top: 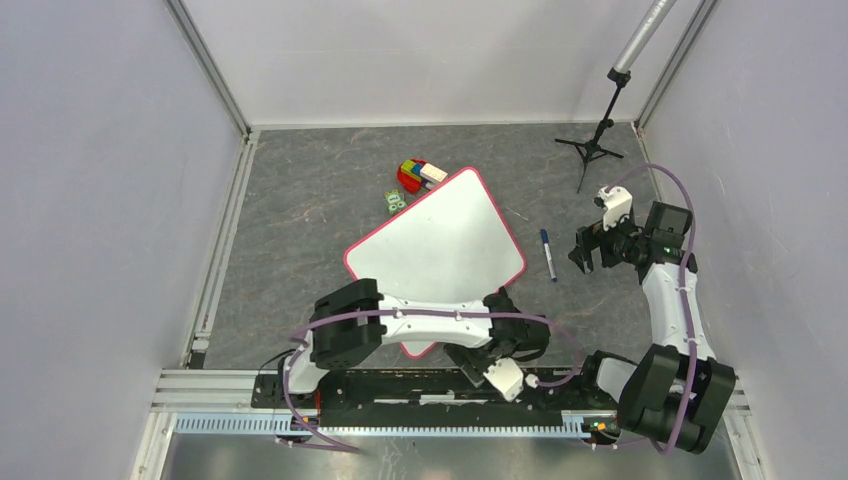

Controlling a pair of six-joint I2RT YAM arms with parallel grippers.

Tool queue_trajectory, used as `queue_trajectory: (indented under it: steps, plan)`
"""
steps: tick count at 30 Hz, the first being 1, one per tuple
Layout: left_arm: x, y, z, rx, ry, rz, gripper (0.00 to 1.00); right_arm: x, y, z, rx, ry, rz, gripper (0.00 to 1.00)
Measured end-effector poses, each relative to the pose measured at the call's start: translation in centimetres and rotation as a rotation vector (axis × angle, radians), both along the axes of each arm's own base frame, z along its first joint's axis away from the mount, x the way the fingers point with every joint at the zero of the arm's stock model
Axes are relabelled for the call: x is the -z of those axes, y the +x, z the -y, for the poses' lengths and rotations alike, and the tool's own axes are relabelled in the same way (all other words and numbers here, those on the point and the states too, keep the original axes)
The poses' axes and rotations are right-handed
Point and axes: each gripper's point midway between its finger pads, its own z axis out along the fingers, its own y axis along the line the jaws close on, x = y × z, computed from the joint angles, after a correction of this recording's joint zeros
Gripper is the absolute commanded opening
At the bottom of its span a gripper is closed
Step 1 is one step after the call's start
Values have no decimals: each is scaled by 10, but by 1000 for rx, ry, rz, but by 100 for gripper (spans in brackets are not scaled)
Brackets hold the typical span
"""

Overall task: Write a sentence on the whiteboard
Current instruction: Move the whiteboard to the center of the board, then pick up the whiteboard marker from the center of the board.

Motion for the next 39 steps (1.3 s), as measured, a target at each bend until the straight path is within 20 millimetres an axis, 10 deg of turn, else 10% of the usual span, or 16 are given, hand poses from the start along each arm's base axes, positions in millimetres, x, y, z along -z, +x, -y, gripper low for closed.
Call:
queue_trajectory:
  steps: [13, 24, 32, 39]
  plan:
    - [-94, -8, 8, -248, -381, -144, 93, 41, -1, -6, 37, -37, -116, 92]
    - [-184, 113, -18, -873, -820, -206, 100, 76, 9, -34, 13, -96, -199, 62]
    - [-270, 146, -52, -1091, -1161, -108, 100, 101, 6, -43, 3, -118, -276, 48]
    - [-305, 178, -89, -1287, -1334, 29, 100, 107, 10, -41, 14, -163, -273, 38]
